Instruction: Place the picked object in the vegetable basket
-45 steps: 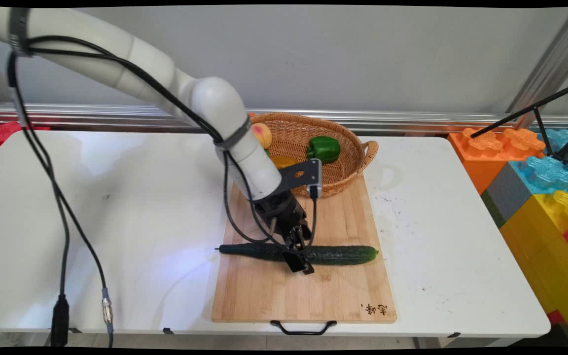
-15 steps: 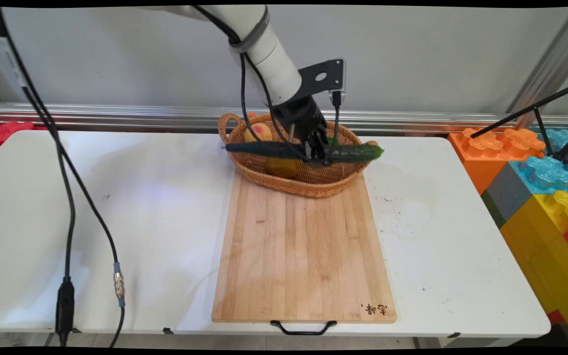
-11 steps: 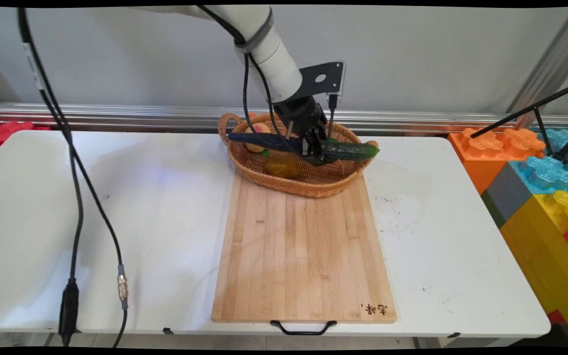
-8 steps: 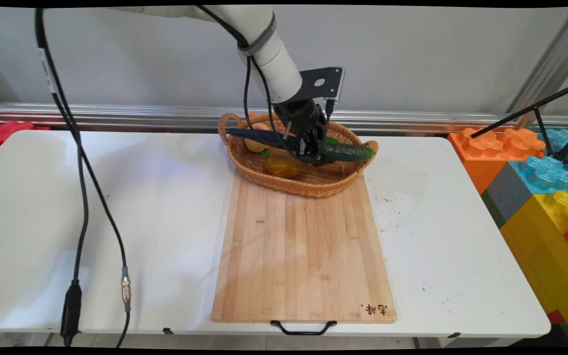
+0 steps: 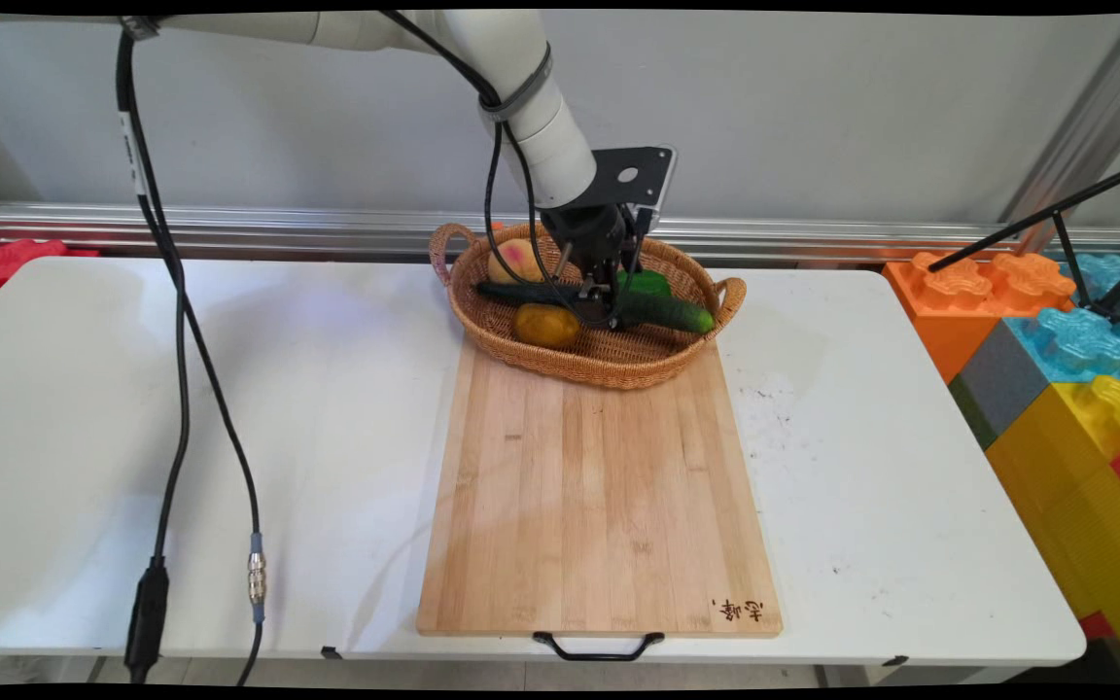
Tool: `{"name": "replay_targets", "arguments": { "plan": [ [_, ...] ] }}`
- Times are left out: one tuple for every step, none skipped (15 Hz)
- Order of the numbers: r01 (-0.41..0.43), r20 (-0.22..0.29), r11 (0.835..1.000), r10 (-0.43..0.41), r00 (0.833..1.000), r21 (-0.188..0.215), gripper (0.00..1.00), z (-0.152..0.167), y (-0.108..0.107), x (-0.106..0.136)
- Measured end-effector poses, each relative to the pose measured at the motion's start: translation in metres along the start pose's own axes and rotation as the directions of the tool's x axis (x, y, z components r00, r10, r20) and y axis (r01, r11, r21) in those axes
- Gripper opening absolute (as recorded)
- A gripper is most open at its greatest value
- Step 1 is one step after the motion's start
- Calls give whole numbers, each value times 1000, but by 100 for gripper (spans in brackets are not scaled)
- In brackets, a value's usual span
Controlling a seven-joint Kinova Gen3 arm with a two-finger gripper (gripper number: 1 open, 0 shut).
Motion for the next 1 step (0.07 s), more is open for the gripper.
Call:
{"name": "replay_targets", "arguments": {
  "plan": [
    [3,1,1000,-3,1000,0,100,0,0,-1]
  ]
}}
